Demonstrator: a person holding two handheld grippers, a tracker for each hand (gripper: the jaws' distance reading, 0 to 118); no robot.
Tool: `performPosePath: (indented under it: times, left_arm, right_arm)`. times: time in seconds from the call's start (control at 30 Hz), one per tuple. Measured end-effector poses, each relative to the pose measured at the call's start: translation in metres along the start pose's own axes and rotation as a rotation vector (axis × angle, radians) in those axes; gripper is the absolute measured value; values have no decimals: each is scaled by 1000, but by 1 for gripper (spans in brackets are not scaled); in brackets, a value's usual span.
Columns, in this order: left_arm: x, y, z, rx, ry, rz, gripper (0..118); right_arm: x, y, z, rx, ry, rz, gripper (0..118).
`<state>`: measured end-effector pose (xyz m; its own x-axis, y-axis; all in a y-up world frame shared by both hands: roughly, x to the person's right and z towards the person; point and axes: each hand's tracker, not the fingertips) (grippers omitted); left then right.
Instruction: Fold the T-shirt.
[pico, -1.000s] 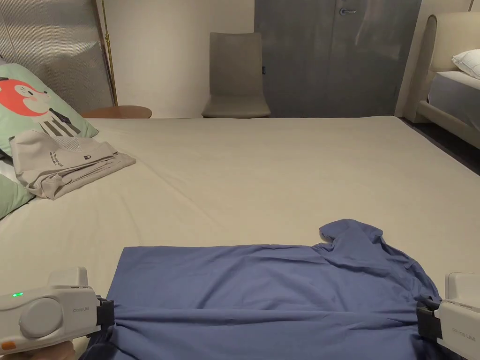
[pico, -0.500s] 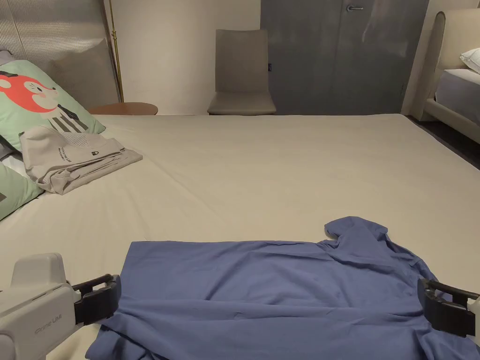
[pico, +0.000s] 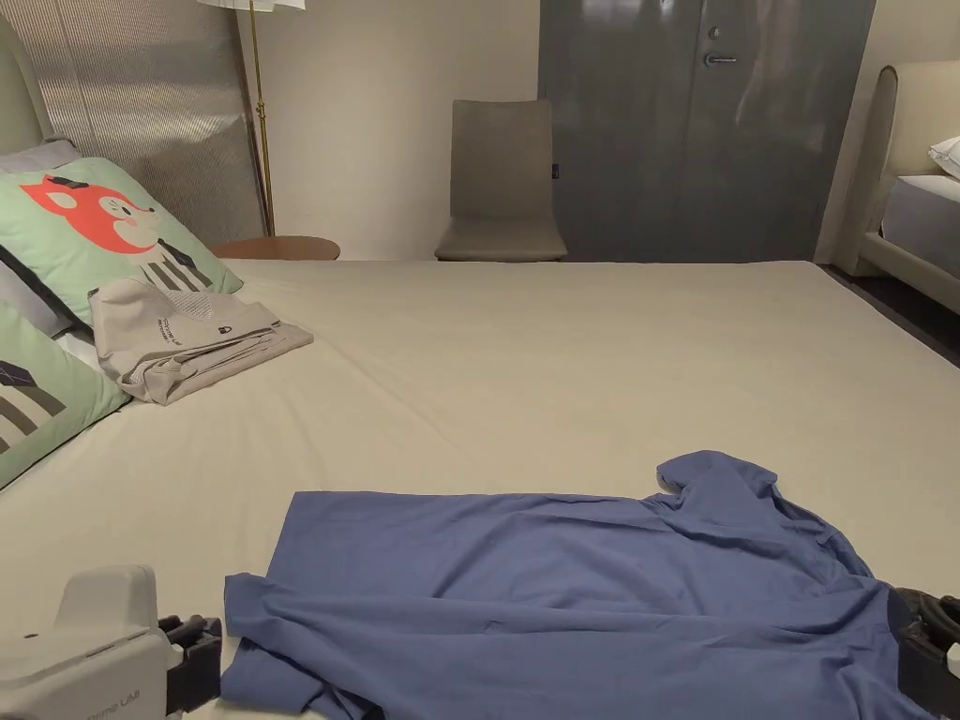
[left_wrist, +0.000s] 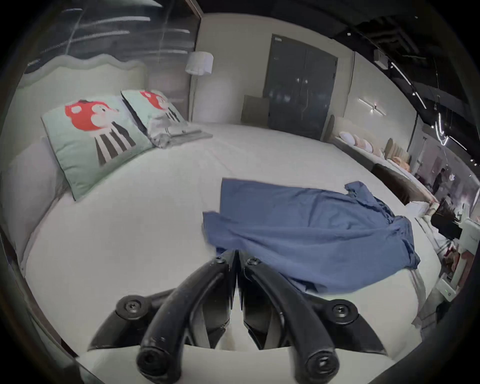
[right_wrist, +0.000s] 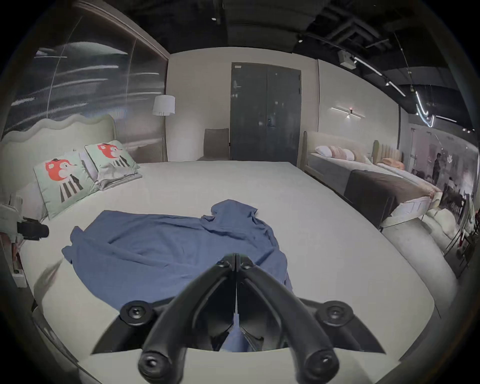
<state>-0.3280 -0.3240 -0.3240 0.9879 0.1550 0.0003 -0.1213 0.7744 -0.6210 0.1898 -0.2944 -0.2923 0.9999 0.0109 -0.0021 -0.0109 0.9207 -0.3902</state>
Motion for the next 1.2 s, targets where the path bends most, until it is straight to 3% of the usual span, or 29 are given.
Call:
performPosePath:
  times: [0.03, 0.07, 0.1, 0.13, 0.17, 0.37, 0.43, 0.47, 0.53, 0.57, 0.6, 0.63, 0.67, 0.7, 0.73, 0.77, 0.87, 0.93, 0.97, 1.0, 1.07, 1.1, 1.2]
  left_arm:
    - [-4, -1, -8, -26, -20, 5, 7]
    - [-6, -2, -17, -61, -24, 10, 31]
    - [-8, -2, -24, -89, -10, 4, 79]
    - [-10, -3, -33, -117, 3, 1, 102]
    - [-10, -6, -40, -129, 9, -9, 106]
    - [-6, -12, -70, -165, 28, -41, 61]
    - [-4, -13, -76, -188, 26, -44, 23]
    - [0, -15, -76, -194, 26, -51, 10]
    - [4, -18, -73, -172, 24, -78, 7]
    - [5, -18, -69, -162, 24, -75, 7]
    - [6, -17, -67, -156, 24, -74, 7]
    - [5, -17, -64, -148, 18, -68, 7]
    - [4, -17, -62, -141, 13, -61, 7]
    - [3, -17, -60, -139, 10, -57, 7]
    - [2, -16, -58, -135, 8, -53, 7]
    - [2, -16, -55, -129, 6, -50, 7]
    - [4, -15, -49, -117, 1, -50, 6]
    - [5, -16, -49, -120, 0, -51, 6]
    - [6, -18, -48, -122, 1, -55, 6]
    - [6, -17, -50, -125, 4, -59, 6]
    - [7, -19, -47, -131, 5, -65, 6]
    - [7, -19, -45, -130, 5, -64, 6]
    - [5, -18, -34, -121, -1, -44, 6]
  right_arm:
    - [0, -1, -1, -5, 1, -3, 1]
    - [0, -3, -1, -9, 2, -4, 1]
    - [0, -4, -1, -11, 3, -2, 1]
    - [0, -6, -2, -16, 4, 0, 1]
    - [0, -7, -3, -21, 4, 2, 1]
    - [2, -16, -15, -60, 2, 2, 1]
    - [3, -18, -20, -71, -1, 0, 1]
    - [4, -20, -22, -78, -3, -4, 1]
    - [9, -23, -26, -96, -5, -21, 2]
    - [12, -24, -28, -105, -7, -32, 8]
    - [15, -26, -30, -112, -17, -40, 33]
    - [20, -28, -32, -132, -33, -50, 45]
    - [26, -30, -35, -171, -48, -57, 45]
    - [31, -34, -38, -213, -53, -68, 81]
    - [37, -38, -41, -245, -61, -84, 106]
    - [43, -43, -40, -236, -65, -89, 111]
    - [53, -55, -42, -310, -106, -82, 101]
    - [58, -64, -40, -336, -70, -100, 82]
    - [57, -67, -39, -359, -33, -113, 66]
    - [56, -68, -38, -369, -3, -108, 41]
    - [49, -70, -38, -378, 3, -68, 10]
    - [48, -70, -38, -378, 1, -60, 4]
    - [50, -62, -33, -360, 17, -73, 3]
